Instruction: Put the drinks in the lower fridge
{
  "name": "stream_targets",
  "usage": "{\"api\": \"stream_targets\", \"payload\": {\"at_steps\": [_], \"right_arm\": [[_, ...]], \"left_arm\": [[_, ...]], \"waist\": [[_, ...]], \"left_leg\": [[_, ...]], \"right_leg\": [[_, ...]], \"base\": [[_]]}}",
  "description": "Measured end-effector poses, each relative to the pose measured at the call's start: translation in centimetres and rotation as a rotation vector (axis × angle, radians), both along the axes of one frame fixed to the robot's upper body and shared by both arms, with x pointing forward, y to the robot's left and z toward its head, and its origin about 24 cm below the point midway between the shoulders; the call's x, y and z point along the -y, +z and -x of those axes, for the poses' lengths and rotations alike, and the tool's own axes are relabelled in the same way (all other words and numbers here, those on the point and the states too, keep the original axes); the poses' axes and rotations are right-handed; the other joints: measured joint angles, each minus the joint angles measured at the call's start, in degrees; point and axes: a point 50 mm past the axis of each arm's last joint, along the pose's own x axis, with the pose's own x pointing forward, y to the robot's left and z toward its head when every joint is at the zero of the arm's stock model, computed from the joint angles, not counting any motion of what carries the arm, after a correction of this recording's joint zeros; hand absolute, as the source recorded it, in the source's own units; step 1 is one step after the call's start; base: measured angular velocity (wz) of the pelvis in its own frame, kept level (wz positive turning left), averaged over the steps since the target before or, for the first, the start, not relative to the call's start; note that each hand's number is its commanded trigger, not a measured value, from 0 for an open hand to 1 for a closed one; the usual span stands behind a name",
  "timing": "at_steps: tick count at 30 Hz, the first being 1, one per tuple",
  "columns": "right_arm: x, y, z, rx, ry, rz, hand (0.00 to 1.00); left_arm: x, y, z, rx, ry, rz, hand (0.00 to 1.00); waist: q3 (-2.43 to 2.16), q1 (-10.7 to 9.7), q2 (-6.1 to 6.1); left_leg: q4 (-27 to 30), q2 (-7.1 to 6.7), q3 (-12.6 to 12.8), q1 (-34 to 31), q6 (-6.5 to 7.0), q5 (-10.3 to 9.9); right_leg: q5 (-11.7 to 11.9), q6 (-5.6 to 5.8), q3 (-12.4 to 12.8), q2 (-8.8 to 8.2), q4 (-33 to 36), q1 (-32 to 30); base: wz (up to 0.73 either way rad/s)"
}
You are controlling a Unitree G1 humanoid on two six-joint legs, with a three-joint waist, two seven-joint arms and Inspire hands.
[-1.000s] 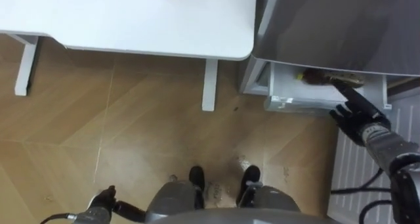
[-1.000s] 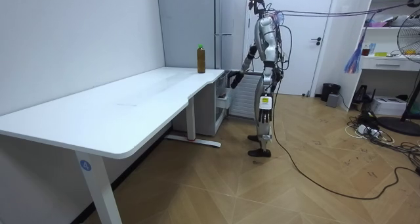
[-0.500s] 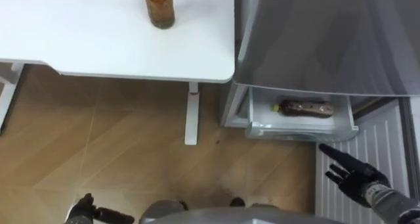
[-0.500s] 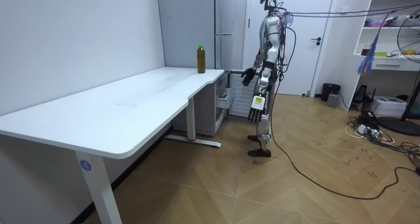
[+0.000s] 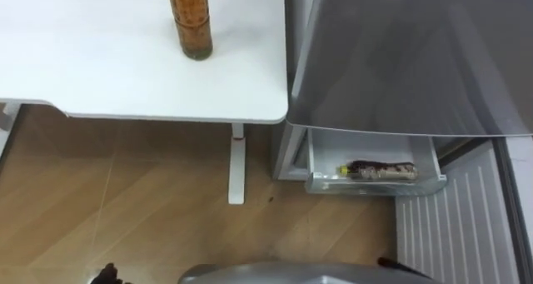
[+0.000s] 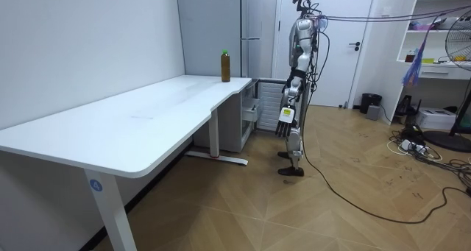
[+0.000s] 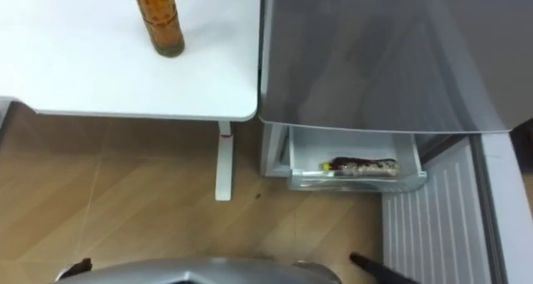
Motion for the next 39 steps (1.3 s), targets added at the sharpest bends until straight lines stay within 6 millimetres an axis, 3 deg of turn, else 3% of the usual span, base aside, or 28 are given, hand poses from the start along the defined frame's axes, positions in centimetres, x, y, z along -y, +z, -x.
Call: {"api": "stream_targets", "payload": {"at_steps": [7,16,21,29,34,39], "right_arm": [[-1.4,-0.5,-0.5,-0.035,0.157,-0.010,0.00],[-2.1,-0.9,-1.6,-0.065,0.324,0.119,0.00],[-1.8,-0.8,-2.6,-0.077,0.430,0.241,0.00],[-1.6,-0.7,-3.6,-0.059,0.481,0.310,0.00],[-2.2,-0.8,-3.4,-0.056,0.470,0.296,0.00],[-2.2,-0.9,-2.7,-0.068,0.465,0.289,0.00]], "left_arm": [[0.4,-0.2,0.4,-0.013,0.018,0.011,0.00],[1.8,-0.6,0.6,-0.013,0.025,0.008,0.00],[2.5,-0.8,0.3,-0.005,0.018,0.006,0.00],[3.1,-0.9,-0.8,0.024,0.012,0.006,0.00],[3.0,-0.8,-1.5,0.092,0.171,0.016,0.00],[2.1,-0.5,-1.9,0.214,0.474,0.006,0.00]], "waist": [[0.01,0.03,-0.11],[0.00,-0.05,0.31],[0.11,-0.12,1.88],[0.07,-0.38,2.35],[-0.05,-0.68,2.56],[-0.05,-0.93,2.72]], "left_leg": [[0.04,0.05,0.15,0.28,0.08,-0.67],[0.18,0.62,0.29,0.35,-0.15,-1.42],[0.02,0.79,0.49,0.89,-0.14,-1.97],[0.03,0.93,1.22,1.36,-0.15,-2.12],[-0.10,0.84,0.93,2.17,-0.06,-2.19],[-0.19,0.80,0.83,3.36,0.02,-2.48]], "right_leg": [[-0.17,0.21,0.58,0.18,-0.13,0.00],[-0.14,0.16,1.84,0.94,-0.07,0.02],[-0.13,0.14,3.44,1.44,-0.01,0.02],[-0.10,0.09,4.77,1.78,-0.03,-0.17],[-0.10,0.09,5.63,1.83,0.02,0.29],[-0.09,0.07,6.36,2.08,0.19,0.96]], "base": [[-0.05],[-0.06],[-0.13],[-0.08],[-0.06],[-0.09]]}}
